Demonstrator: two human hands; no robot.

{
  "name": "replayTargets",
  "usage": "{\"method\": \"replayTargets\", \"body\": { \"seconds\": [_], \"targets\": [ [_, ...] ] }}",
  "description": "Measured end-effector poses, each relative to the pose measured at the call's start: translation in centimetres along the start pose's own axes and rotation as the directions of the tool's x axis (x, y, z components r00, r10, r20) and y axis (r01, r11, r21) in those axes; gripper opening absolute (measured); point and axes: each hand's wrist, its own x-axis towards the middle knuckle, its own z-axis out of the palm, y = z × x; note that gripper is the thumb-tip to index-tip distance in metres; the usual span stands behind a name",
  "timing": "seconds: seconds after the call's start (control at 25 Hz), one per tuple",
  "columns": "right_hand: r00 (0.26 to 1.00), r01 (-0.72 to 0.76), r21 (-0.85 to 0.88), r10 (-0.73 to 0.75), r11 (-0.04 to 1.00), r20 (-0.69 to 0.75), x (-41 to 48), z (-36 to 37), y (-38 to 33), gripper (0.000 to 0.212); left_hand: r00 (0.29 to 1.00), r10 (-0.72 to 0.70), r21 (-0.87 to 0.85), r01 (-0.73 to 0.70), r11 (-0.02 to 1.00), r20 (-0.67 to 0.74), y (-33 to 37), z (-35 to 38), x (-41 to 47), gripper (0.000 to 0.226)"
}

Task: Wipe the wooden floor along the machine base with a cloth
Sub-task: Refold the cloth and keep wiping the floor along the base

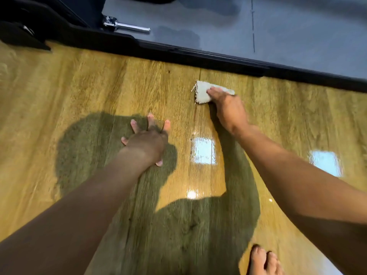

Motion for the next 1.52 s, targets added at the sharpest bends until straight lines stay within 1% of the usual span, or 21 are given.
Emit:
{"method": "replayTargets", "body": {
  "seconds": [0.04,0.08,0.16,0.24,0.28,0.36,0.48,0.56,0.68,0.76,0.8,0.88,0.92,1.04,1.12,1.2,1.24,1.32,1.4,1.44,1.52],
  "targets": [
    [1.000,-0.019,0.030,0.019,0.999,0.004,-1.2,0.3,-0.7,0.050,1.000,0.005,0.003,-0.005,1.000,-0.001,-0.1,0.1,0.0,0.114],
    [1.000,0.023,0.031,-0.023,0.999,0.012,-3.9,1.1,-1.3,0.054,1.000,0.010,0.006,-0.010,1.000,-0.005,-0.1,0.1,0.0,0.114],
    [0.982,0.184,0.042,-0.185,0.982,0.046,-11.9,2.5,-2.6,0.063,1.000,0.011,-0.005,-0.012,1.000,-0.015,-0.2,0.2,0.1,0.114],
    [0.941,0.319,0.052,-0.322,0.946,0.100,-16.5,2.2,-2.7,0.059,1.000,0.001,-0.021,-0.001,1.000,-0.025,-0.2,0.3,0.3,0.115],
    [0.928,0.356,0.053,-0.360,0.933,0.093,-16.0,2.1,-2.1,0.053,1.000,0.000,-0.025,0.000,1.000,-0.026,-0.2,0.3,0.3,0.116],
    [0.965,0.244,0.023,-0.245,0.970,0.091,-12.1,1.3,-1.8,0.049,1.000,0.007,-0.030,-0.008,1.000,-0.031,0.0,0.3,0.5,0.117],
    [0.991,0.085,0.028,-0.087,0.996,0.102,-10.2,1.2,-2.8,0.058,0.999,0.002,-0.032,-0.003,0.999,-0.036,-0.2,0.3,0.4,0.118],
    [0.970,0.204,-0.004,-0.202,0.979,0.133,-15.3,1.6,-3.5,0.064,0.999,-0.008,-0.026,0.007,1.000,-0.034,0.0,0.3,0.4,0.117],
    [0.859,0.467,0.080,-0.473,0.881,0.198,-24.6,1.7,-3.3,0.058,0.999,-0.032,-0.033,0.030,0.999,-0.041,1.0,0.2,0.8,0.118],
    [0.807,0.538,0.123,-0.551,0.834,0.213,-24.3,1.3,-2.7,0.052,0.996,-0.069,-0.014,0.069,0.998,-0.053,1.3,0.3,0.9,0.119],
    [0.836,0.499,0.099,-0.509,0.861,0.206,-22.7,1.1,-2.8,0.052,0.995,-0.080,-0.003,0.080,0.997,-0.056,1.3,0.3,0.8,0.120],
    [0.931,0.320,0.089,-0.330,0.943,0.153,-19.4,0.8,-3.0,0.043,0.996,-0.055,0.006,0.055,0.998,-0.070,1.1,0.5,0.5,0.120],
    [0.952,0.255,0.093,-0.267,0.962,0.149,-18.8,0.5,-3.0,0.043,0.996,-0.038,0.003,0.038,0.999,-0.079,0.7,0.6,0.3,0.118],
    [0.925,0.341,0.032,-0.342,0.939,0.169,-23.5,0.7,-2.2,0.053,0.994,-0.021,-0.011,0.020,1.000,-0.105,-0.2,0.7,-0.2,0.109],
    [0.878,0.435,0.062,-0.438,0.899,0.194,-28.1,0.5,-1.8,0.053,0.993,-0.031,-0.023,0.029,0.999,-0.115,0.7,1.1,-0.2,0.106],
    [0.838,0.508,0.085,-0.515,0.857,0.180,-27.9,0.1,-0.7,0.058,0.993,0.018,0.007,-0.018,1.000,-0.121,3.2,1.8,0.1,0.109],
    [0.850,0.497,0.062,-0.500,0.866,0.167,-26.2,-0.2,-0.4,0.055,0.993,0.041,0.009,-0.040,0.999,-0.114,4.6,2.2,0.2,0.111],
    [0.903,0.385,0.025,-0.383,0.922,0.194,-21.8,-0.5,-0.1,0.052,0.992,0.032,-0.003,-0.032,0.999,-0.118,5.9,2.3,0.5,0.112],
    [0.939,0.289,0.060,-0.295,0.955,0.178,-20.0,-0.1,-0.2,0.055,0.990,0.020,0.026,-0.017,1.000,-0.140,5.9,2.0,0.7,0.109],
    [0.942,0.278,0.062,-0.285,0.958,0.179,-20.5,0.2,-0.1,0.060,0.988,0.022,0.062,-0.012,0.998,-0.154,5.7,1.9,0.7,0.109],
    [0.921,0.348,0.065,-0.354,0.935,0.161,-23.5,0.8,0.6,0.065,0.984,0.018,0.115,0.002,0.993,-0.177,5.2,1.9,0.8,0.113]
  ]
}}
